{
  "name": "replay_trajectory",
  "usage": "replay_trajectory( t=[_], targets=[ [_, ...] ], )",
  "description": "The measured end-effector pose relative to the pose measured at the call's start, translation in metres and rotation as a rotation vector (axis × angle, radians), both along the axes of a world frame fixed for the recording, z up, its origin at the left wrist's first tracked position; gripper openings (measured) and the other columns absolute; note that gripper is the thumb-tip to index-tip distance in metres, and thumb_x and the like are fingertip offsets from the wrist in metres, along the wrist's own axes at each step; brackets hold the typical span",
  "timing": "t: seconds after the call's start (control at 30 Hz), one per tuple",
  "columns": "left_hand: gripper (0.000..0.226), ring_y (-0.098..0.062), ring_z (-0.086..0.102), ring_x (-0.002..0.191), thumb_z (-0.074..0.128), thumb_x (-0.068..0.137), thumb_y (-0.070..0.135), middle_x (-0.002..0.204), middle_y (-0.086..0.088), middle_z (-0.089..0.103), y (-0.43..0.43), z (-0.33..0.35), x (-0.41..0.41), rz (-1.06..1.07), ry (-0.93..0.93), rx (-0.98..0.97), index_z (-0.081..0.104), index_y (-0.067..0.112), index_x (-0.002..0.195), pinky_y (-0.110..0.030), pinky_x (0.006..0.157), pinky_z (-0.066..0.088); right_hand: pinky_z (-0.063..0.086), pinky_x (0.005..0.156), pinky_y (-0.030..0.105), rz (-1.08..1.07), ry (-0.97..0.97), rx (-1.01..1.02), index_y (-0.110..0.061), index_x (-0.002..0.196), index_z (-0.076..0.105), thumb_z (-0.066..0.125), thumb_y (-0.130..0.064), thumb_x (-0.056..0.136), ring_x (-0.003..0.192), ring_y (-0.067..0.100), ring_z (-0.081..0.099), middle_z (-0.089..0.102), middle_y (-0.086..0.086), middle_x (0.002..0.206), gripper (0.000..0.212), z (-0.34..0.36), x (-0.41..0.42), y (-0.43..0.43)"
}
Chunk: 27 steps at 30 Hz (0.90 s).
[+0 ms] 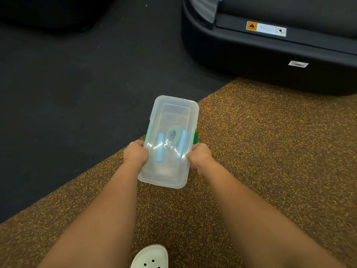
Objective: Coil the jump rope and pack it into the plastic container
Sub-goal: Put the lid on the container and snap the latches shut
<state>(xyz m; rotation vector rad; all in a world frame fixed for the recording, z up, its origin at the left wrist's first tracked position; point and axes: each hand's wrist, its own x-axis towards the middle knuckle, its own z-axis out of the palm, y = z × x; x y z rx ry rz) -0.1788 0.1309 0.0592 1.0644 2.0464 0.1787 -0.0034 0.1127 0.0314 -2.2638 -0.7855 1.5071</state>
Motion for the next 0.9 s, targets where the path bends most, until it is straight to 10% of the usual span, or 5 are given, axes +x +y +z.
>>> replay_trajectory(
  t=[0.43, 0.9],
  targets=[
    [0.034, -0.034, 0.057, 0.109, 0.049, 0.091, 0.014, 0.115, -0.013, 0.065, 0.019, 0.025, 0.049, -0.299, 0.082, 0.085, 0.063, 0.023, 0.12, -0.034, 0.09, 0.046, 0.056, 0.053, 0.03, -0.338, 0.261, -0.049, -0.015, 0.074, 0.055, 0.06, 0.011, 0.081, 0.079, 0.023, 0.067, 0.067, 0.008, 0.098, 0.027, 0.034, 0.035, -0.05],
    [0.048, -0.035, 0.046, 0.122, 0.042, 0.087, 0.006, 0.13, -0.01, 0.058, -0.002, 0.016, 0.145, -0.53, 0.043, 0.037, 0.059, 0.033, 0.124, -0.037, 0.104, 0.036, 0.055, 0.045, 0.028, -0.651, 0.448, -0.087, 0.0, 0.114, 0.058, 0.05, 0.02, 0.082, 0.073, 0.022, 0.066, 0.067, 0.015, 0.102, 0.039, 0.034, 0.088, -0.111]
  ],
)
